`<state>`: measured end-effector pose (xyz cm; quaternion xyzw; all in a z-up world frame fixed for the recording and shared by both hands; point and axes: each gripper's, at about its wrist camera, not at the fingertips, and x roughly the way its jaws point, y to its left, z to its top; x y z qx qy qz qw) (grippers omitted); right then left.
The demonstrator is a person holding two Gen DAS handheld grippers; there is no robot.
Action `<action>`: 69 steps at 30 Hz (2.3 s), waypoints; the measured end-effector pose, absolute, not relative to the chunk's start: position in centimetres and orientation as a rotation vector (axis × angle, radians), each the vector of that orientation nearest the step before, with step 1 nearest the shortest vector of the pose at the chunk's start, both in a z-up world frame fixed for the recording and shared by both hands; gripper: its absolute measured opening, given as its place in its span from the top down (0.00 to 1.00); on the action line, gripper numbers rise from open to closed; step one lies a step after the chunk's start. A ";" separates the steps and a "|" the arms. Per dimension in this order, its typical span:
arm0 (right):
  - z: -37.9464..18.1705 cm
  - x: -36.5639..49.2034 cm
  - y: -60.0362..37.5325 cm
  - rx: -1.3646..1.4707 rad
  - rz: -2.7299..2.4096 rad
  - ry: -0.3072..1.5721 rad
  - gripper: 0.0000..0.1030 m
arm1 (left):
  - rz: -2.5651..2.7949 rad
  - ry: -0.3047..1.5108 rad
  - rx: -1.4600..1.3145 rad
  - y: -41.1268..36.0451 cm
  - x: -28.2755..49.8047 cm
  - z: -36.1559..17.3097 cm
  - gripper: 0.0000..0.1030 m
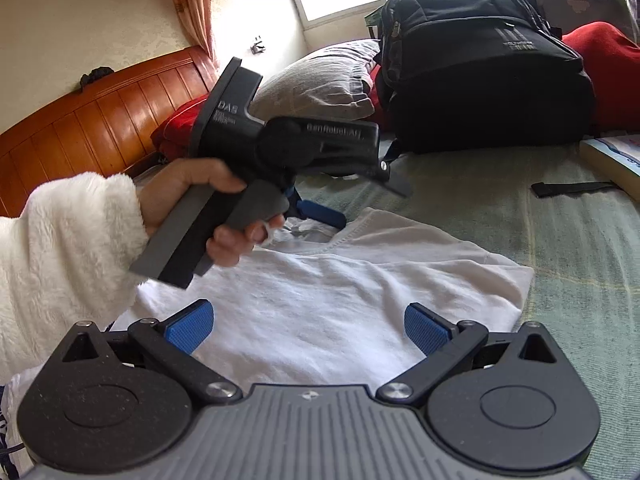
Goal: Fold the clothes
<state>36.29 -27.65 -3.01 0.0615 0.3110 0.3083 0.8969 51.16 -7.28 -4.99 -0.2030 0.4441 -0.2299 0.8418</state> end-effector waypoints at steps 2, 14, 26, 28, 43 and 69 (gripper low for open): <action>-3.0 36.4 -27.9 0.137 0.632 0.647 0.00 | -0.529 0.928 -0.437 -7.3 50.3 -4.3 0.01; -3.5 36.9 -28.1 0.184 0.645 0.670 0.00 | -0.592 0.988 -0.375 -11.6 51.8 -5.5 0.01; -3.7 37.4 -29.4 0.253 0.603 0.677 0.00 | -0.440 0.883 -0.121 -5.6 44.0 5.1 0.01; -3.7 37.5 -29.4 0.261 0.607 0.680 0.00 | -0.382 0.875 -0.076 -3.5 41.1 6.9 0.01; -0.4 33.6 -24.8 0.048 0.640 0.699 0.00 | -0.135 0.855 0.132 8.6 18.8 1.1 0.01; -5.5 14.5 -20.3 -0.135 0.309 0.811 0.00 | -0.305 0.759 0.170 11.9 4.7 -6.1 0.01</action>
